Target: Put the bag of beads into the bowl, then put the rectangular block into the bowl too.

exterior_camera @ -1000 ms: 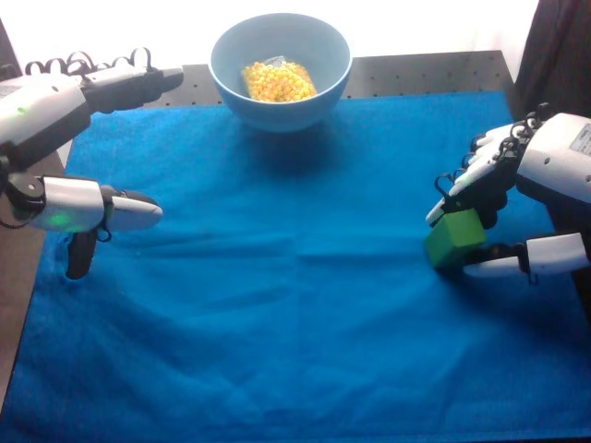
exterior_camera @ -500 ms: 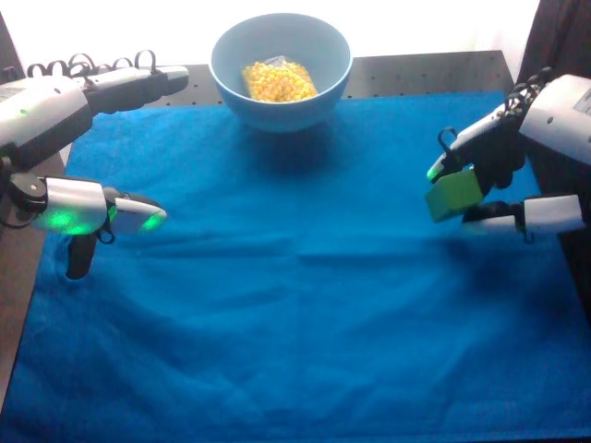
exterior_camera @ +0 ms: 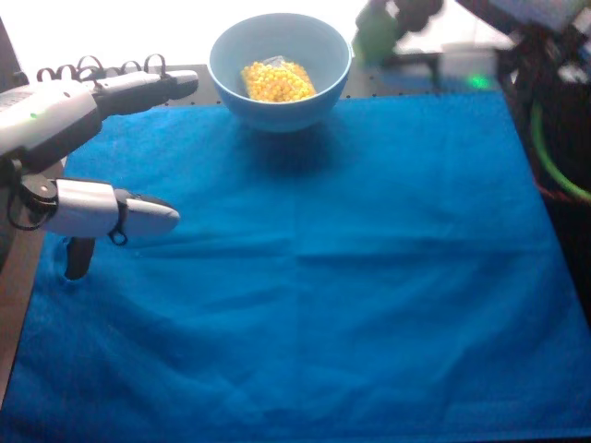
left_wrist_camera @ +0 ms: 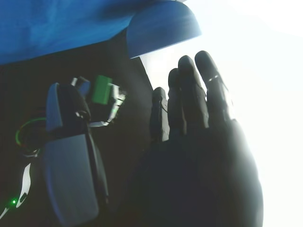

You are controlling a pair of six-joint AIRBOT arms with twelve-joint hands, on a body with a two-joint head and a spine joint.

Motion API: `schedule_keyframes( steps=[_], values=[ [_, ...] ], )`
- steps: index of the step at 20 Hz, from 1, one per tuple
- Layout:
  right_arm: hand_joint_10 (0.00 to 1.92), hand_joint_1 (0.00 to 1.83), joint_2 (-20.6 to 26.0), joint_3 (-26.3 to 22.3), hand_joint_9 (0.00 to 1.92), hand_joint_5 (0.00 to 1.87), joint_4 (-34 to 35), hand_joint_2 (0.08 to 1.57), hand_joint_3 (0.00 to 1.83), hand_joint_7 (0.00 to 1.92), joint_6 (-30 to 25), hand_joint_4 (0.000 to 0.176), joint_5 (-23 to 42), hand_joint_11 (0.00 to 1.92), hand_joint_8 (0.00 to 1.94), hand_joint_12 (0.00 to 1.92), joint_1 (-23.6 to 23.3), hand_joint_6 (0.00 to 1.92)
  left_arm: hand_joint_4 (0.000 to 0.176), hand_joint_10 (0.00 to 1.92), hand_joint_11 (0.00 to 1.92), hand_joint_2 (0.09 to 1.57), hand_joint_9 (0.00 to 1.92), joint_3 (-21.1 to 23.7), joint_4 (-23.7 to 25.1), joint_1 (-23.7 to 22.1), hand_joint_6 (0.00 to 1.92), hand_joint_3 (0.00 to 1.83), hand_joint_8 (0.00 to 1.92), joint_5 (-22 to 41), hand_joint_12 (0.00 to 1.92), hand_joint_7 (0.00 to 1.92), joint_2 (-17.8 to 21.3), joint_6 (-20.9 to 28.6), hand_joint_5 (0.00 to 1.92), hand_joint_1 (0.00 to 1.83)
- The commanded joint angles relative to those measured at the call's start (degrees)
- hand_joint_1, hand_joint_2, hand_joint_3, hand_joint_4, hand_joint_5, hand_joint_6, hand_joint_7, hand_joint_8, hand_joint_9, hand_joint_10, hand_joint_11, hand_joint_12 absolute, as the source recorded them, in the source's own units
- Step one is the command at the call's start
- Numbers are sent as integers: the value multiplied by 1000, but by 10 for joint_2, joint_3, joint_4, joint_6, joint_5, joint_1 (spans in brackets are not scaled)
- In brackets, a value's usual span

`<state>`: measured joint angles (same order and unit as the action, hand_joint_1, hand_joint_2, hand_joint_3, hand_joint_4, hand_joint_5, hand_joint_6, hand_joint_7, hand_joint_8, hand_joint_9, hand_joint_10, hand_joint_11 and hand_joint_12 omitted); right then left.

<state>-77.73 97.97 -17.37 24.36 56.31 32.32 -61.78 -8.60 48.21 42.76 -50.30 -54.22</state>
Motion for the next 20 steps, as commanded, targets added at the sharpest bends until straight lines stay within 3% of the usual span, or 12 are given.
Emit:
schedule_keyframes(
  steps=[1,2,4,7,8,9,11,12,13,15,18,20],
  values=[
    [1151,1156,-18,18,1152,1043,19,1090,0,1355,0,0,37,965,363,1551,-28,870,137,1,0,947,308,-3,2,-3,0,0,1,71,852,294,-2,6,176,797],
    [1175,1151,-39,41,1137,1036,7,1091,1,1364,0,0,19,834,394,1603,-47,885,146,1,0,943,304,-3,6,-3,2,0,0,70,841,290,-3,9,177,810],
    [1076,1143,-78,82,1144,1013,-16,1103,0,1291,0,0,-11,1005,354,1492,-79,924,144,4,0,933,313,-10,16,-4,3,0,1,69,801,284,-10,21,186,841],
    [1012,1108,-120,132,1242,1079,-36,1073,0,1409,0,0,-54,1073,275,1492,-97,815,107,8,0,953,334,-23,31,-15,7,4,7,66,779,321,-23,37,211,797],
    [680,1069,-126,142,1074,1055,-37,1078,0,1267,0,85,-65,731,112,1364,-97,852,95,11,0,951,353,-23,36,-19,9,1,9,64,821,341,-24,37,233,807],
    [293,914,-129,149,791,727,-38,995,0,875,0,22,-74,487,22,1013,-97,281,81,12,0,954,370,-23,39,-21,10,1,9,65,868,362,-24,37,257,817],
    [17,687,-132,162,309,220,-38,839,0,303,0,157,-89,69,0,691,-97,12,58,9,0,950,381,-23,41,-21,9,0,7,69,919,377,-24,41,286,820],
    [3,641,-133,166,164,69,-38,816,0,146,0,172,-92,13,0,632,-97,2,42,10,0,951,393,-23,41,-20,7,0,5,71,940,385,-24,42,297,823],
    [0,588,-134,168,32,13,-38,819,0,28,0,175,-94,2,0,304,-97,0,37,6,0,958,389,-23,41,-21,4,2,3,71,926,385,-24,43,297,821],
    [0,547,-133,165,0,0,-38,802,0,0,0,176,-94,0,0,24,-97,0,36,8,0,963,398,-22,41,-20,3,3,2,75,926,384,-24,46,299,868],
    [0,533,-110,131,0,0,-37,785,0,0,0,176,-64,0,0,0,-97,0,50,0,0,962,353,-19,39,-18,0,1,1,84,891,363,-21,50,289,874],
    [0,580,-62,87,0,0,-3,795,0,0,0,176,-7,0,0,0,-72,0,28,2,0,968,345,-5,29,-3,0,1,0,112,830,360,-6,50,281,913]
  ],
)
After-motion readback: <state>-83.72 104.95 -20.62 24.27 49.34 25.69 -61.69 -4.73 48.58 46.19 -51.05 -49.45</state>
